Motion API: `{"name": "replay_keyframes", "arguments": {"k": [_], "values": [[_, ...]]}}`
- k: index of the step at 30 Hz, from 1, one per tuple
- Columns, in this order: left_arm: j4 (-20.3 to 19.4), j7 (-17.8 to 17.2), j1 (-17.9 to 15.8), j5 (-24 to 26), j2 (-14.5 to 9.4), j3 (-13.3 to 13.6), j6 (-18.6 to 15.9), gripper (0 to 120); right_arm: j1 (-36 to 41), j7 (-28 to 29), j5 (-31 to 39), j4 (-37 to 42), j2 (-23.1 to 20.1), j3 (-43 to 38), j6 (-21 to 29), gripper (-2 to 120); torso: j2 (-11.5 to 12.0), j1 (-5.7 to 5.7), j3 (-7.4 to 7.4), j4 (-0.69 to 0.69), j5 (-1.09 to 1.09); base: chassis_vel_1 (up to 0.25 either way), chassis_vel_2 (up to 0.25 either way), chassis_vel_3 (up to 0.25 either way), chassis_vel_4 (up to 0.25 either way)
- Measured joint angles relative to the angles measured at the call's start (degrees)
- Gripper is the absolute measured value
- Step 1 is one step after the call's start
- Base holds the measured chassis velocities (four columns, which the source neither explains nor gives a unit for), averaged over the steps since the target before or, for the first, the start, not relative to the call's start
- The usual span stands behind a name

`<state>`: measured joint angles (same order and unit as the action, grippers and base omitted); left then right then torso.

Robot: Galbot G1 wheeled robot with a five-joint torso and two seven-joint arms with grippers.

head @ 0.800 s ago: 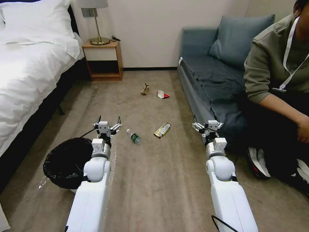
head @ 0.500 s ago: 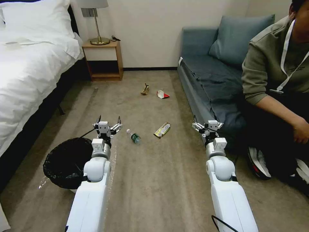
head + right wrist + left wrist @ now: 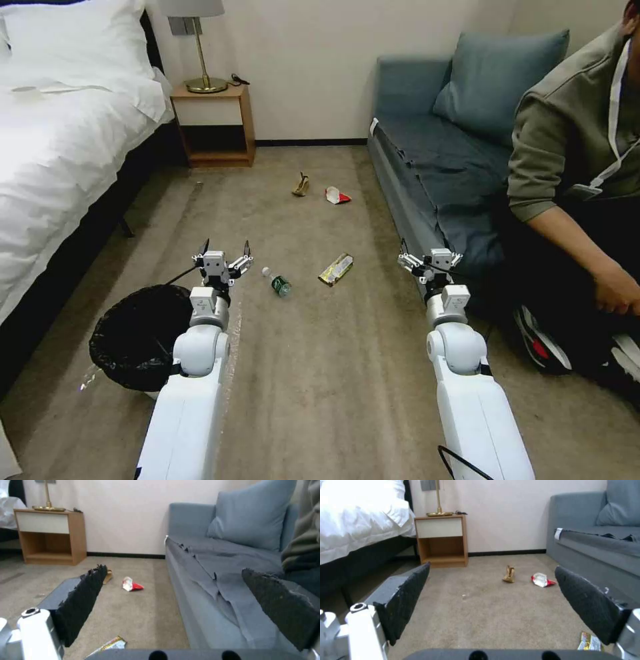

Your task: Pick up the trash bin, then pick up the garbage on the floor and place it into the trash bin.

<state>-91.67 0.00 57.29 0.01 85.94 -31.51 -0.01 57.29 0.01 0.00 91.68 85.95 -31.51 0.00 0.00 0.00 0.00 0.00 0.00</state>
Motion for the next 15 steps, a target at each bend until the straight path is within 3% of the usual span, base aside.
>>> {"name": "replay_keyframes", "arguments": {"k": [15], "values": [[0.0,0.0,0.0,0.0,0.0,0.0,0.0,100,0.0,0.0,0.0,0.0,0.0,0.0,0.0,100,0.0,0.0,0.0,0.0,0.0,0.0,0.0,0.0,0.0]]}}
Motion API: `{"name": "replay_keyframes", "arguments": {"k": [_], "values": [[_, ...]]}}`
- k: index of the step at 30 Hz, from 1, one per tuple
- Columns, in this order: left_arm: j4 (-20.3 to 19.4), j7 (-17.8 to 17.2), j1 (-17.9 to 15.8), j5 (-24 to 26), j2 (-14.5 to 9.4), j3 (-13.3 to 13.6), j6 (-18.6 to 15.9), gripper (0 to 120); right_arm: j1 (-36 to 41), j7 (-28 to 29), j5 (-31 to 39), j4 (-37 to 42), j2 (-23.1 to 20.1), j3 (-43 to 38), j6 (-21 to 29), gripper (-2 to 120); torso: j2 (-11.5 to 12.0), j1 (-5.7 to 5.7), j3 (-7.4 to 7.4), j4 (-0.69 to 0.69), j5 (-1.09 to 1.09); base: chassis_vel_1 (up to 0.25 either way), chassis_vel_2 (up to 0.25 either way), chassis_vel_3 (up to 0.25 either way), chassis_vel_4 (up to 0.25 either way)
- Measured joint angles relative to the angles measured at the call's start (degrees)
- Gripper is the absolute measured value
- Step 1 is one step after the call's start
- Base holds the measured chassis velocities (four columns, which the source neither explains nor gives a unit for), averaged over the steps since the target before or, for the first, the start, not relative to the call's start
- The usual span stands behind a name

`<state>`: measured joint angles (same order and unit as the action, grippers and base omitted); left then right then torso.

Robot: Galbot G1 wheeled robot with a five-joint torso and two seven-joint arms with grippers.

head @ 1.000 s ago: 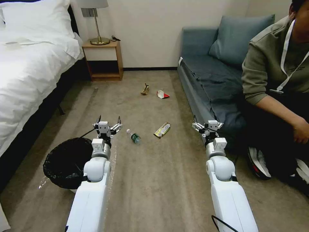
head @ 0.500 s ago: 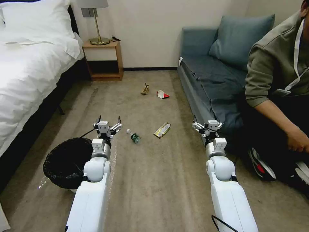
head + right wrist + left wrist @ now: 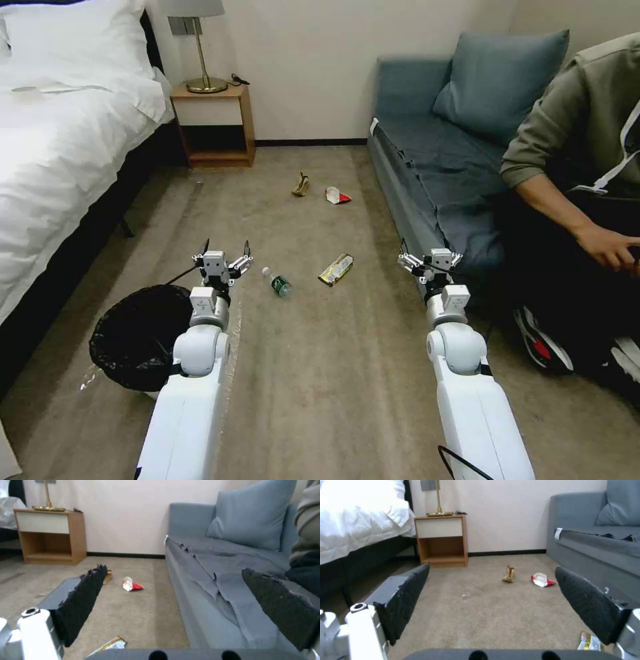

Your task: Pick up the trash bin, then pick up the garbage on the floor and place it into the trash bin.

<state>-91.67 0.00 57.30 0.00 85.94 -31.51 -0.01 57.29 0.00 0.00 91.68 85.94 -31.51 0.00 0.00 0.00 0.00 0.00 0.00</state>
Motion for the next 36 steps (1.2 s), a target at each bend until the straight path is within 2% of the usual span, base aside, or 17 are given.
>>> {"name": "replay_keyframes", "arguments": {"k": [36], "values": [[0.0,0.0,0.0,0.0,0.0,0.0,0.0,100,0.0,0.0,0.0,0.0,0.0,0.0,0.0,100,0.0,0.0,0.0,0.0,0.0,0.0,0.0,0.0,0.0]]}}
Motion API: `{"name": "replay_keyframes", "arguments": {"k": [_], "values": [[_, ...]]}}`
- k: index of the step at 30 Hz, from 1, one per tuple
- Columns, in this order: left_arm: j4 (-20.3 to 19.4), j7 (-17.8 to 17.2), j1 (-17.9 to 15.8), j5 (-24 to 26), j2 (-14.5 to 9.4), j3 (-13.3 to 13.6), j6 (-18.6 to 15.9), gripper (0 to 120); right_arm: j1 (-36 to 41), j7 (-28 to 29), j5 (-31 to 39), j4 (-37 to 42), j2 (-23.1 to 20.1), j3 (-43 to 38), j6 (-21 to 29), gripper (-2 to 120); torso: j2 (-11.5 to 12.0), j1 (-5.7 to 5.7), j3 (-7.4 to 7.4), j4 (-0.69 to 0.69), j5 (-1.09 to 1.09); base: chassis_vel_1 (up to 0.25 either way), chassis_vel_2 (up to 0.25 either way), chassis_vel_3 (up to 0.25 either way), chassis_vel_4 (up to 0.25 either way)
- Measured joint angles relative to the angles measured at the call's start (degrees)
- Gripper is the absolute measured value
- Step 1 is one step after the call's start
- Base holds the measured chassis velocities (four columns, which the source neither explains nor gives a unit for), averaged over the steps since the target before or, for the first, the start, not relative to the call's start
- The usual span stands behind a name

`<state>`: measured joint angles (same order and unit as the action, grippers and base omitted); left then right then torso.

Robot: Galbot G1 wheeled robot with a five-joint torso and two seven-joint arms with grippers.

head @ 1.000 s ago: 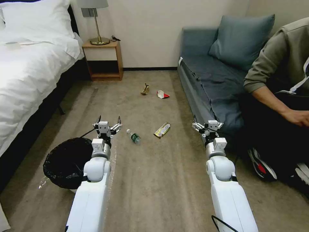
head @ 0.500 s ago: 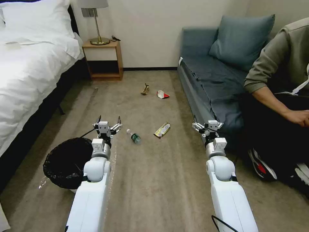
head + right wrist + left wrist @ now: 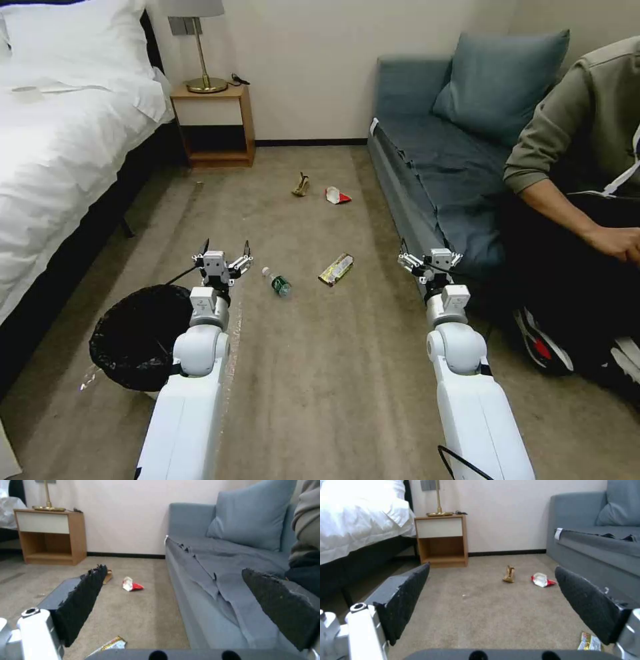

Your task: Pick up the trash bin, then pick up the garbage on the floor and place it into the trash bin.

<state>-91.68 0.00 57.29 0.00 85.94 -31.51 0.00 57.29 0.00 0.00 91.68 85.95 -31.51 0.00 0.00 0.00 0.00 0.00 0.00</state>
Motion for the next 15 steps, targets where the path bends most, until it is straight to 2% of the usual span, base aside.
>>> {"name": "replay_keyframes", "arguments": {"k": [6,10,12,13,15], "values": [[-0.1,0.0,0.1,0.1,0.0,0.0,0.0,100,0.3,0.0,0.1,0.3,0.0,-0.1,0.0,100,0.0,0.0,0.0,0.0,0.0,0.0,0.0,0.0,0.0],[-2.6,-0.5,0.9,0.9,-0.6,0.0,-0.9,100,1.8,0.0,0.5,2.4,-0.1,-0.9,0.1,100,0.0,0.0,0.0,0.0,0.0,0.0,0.0,0.0,0.0],[-7.7,-1.7,2.8,2.7,-1.8,0.0,-3.0,100,5.4,-0.1,1.5,7.2,-0.4,-2.9,0.5,100,0.0,0.0,0.0,0.01,0.0,0.0,0.0,0.0,0.0],[-7.7,-1.7,2.8,2.7,-1.8,0.0,-3.0,100,5.4,-0.1,1.5,7.2,-0.4,-2.9,0.5,100,0.0,0.0,0.0,0.01,0.0,0.0,0.0,0.0,0.0],[-12.0,-2.6,4.4,4.2,-2.9,0.0,-4.8,100,8.4,-0.3,2.4,11.4,-0.6,-4.7,0.8,100,0.0,0.0,-0.01,0.01,0.0,0.0,0.0,0.0,0.0]]}}
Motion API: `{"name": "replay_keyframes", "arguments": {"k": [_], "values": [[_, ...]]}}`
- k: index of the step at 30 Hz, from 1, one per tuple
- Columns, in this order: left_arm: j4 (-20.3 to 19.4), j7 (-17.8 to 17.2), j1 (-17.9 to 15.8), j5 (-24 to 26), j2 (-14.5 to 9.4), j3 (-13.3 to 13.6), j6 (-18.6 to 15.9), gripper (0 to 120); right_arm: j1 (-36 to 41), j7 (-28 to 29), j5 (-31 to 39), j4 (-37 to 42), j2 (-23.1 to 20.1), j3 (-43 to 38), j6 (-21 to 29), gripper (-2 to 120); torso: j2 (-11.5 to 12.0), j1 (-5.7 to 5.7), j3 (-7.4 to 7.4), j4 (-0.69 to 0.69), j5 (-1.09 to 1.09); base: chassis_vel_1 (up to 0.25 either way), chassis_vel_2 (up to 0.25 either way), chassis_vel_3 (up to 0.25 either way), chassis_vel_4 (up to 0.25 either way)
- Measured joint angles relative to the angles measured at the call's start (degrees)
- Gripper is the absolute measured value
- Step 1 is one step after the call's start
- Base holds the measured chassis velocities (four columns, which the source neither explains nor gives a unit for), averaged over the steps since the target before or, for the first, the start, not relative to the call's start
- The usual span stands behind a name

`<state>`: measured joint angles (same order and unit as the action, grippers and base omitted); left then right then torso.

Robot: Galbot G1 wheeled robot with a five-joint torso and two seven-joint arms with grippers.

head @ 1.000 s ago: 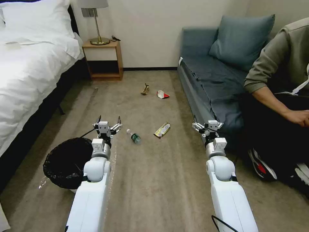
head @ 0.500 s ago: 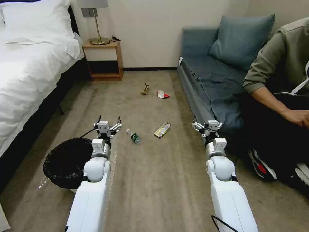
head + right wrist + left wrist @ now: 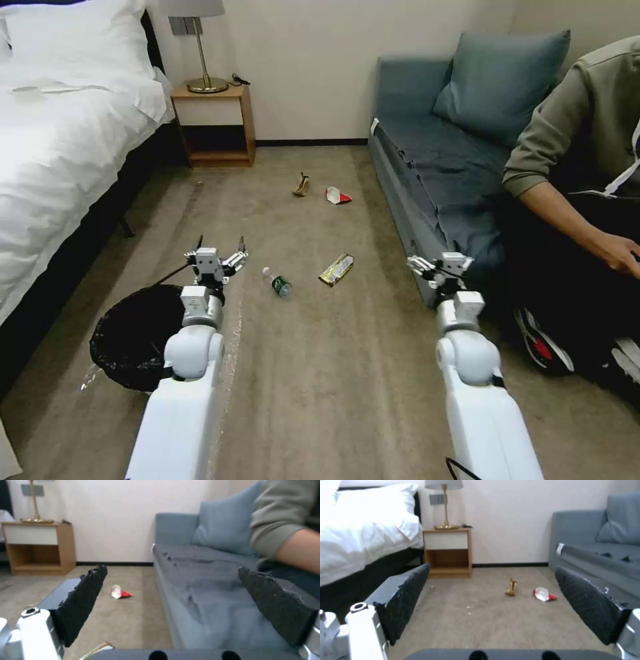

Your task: Pick up the trash bin, then pick up the garbage on the floor and place it into the trash bin.

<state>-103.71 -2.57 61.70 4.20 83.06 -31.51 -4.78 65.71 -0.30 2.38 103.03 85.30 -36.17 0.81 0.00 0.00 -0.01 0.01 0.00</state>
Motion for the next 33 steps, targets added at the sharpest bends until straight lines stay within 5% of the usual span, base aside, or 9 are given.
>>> {"name": "replay_keyframes", "arguments": {"k": [9,16,21,29,32,33], "values": [[-13.3,-2.9,4.9,4.6,-3.2,0.0,-5.4,100,11.0,-0.6,3.2,14.9,-0.9,-6.1,1.2,100,0.0,0.0,-0.01,-0.01,-0.01,0.0,0.0,0.0,0.0],[-13.7,-2.9,5.1,4.9,-3.3,-0.2,-5.6,100,14.2,-2.2,6.3,19.9,-2.3,-5.6,-0.5,100,0.0,0.0,0.0,0.01,0.0,0.0,0.0,0.0,0.0],[-15.9,2.9,7.3,8.7,-3.5,-7.7,-8.1,100,14.8,-9.2,9.6,18.5,-2.6,-4.4,-5.5,100,0.0,0.01,0.0,-0.04,0.01,0.0,0.0,0.0,0.0],[-15.9,3.4,7.4,8.9,-3.5,-8.2,-8.2,100,15.5,-16.0,10.5,16.3,-2.8,-3.2,-9.7,100,0.0,0.0,0.0,0.0,0.0,0.0,0.0,0.0,0.0],[-16.1,3.2,8.1,9.1,-3.3,-9.6,-9.2,100,15.6,-16.2,8.9,15.4,-2.4,-2.1,-10.7,100,0.0,0.0,0.0,0.02,0.0,0.0,0.0,0.0,0.0],[-16.1,1.7,9.5,9.3,-2.7,-12.5,-11.2,100,15.7,-16.1,8.5,15.1,-2.2,-1.6,-11.1,100,0.0,0.0,0.0,0.03,-0.01,0.0,0.0,0.0,0.0]]}}
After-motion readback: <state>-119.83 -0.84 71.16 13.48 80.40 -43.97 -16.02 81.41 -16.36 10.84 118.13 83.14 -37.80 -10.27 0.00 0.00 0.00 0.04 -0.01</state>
